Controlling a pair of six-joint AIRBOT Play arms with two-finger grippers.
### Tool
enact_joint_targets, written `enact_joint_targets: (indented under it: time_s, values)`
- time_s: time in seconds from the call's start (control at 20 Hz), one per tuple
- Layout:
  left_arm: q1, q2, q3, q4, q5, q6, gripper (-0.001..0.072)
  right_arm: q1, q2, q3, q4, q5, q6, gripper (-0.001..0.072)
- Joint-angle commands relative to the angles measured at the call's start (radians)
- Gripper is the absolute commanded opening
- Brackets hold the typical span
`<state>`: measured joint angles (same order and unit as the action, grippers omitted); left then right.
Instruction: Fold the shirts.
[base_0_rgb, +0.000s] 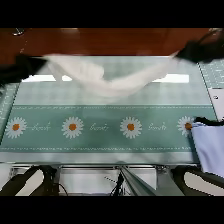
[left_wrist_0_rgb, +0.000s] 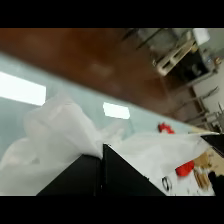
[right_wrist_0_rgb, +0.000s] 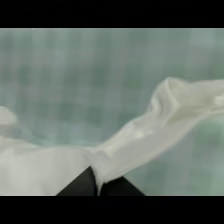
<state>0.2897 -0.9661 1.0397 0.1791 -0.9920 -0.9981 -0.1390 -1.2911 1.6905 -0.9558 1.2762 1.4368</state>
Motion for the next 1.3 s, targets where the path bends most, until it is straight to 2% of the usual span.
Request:
enact_joint_targets:
  time_s: [0.0,0.1,0.3,0.5,0.6,0.7,0.85,1.0,1.1,1.25]
  values:
    - [0.037,0.066,0.335,-0.048,0.121,-0.047,0.002,0.003,0.018,0.481,-0.117,0.108,0.074,0.0031]
    - [0.093,0.103,0.486,0.065,0.119,-0.121,0.0019,0.003,0.124,0.512,-0.154,0.091,0.074,0.0031]
    - [0.243,0.25,0.673,0.459,0.08,-0.344,0.0019,0.003,0.379,0.465,-0.253,0.11,0.074,0.0031]
    - [0.332,0.457,0.721,0.757,0.05,-0.359,0.002,0.003,0.605,0.353,-0.352,0.121,0.108,0.0031]
    - [0.305,0.542,0.721,0.921,0.044,-0.397,0.002,0.003,0.671,0.331,-0.395,0.148,0.127,0.0031]
    - [0.208,0.594,0.721,1.03,0.007,-0.409,0.002,0.003,0.703,0.331,-0.415,0.204,0.133,0.0031]
    - [0.049,0.601,0.697,1.085,-0.101,-0.414,0.002,0.003,0.706,0.325,-0.414,0.32,0.133,0.0031]
    - [-0.008,0.584,0.545,1.085,-0.129,-0.441,0.002,0.003,0.706,0.216,-0.403,0.373,0.134,0.0031]
    - [-0.008,0.552,0.39,1.042,-0.127,-0.44,0.002,0.003,0.706,0.069,-0.378,0.355,0.129,0.0031]
    - [-0.009,0.443,0.172,0.925,-0.074,-0.412,0.002,0.003,0.693,-0.213,-0.377,0.217,0.126,0.0031]
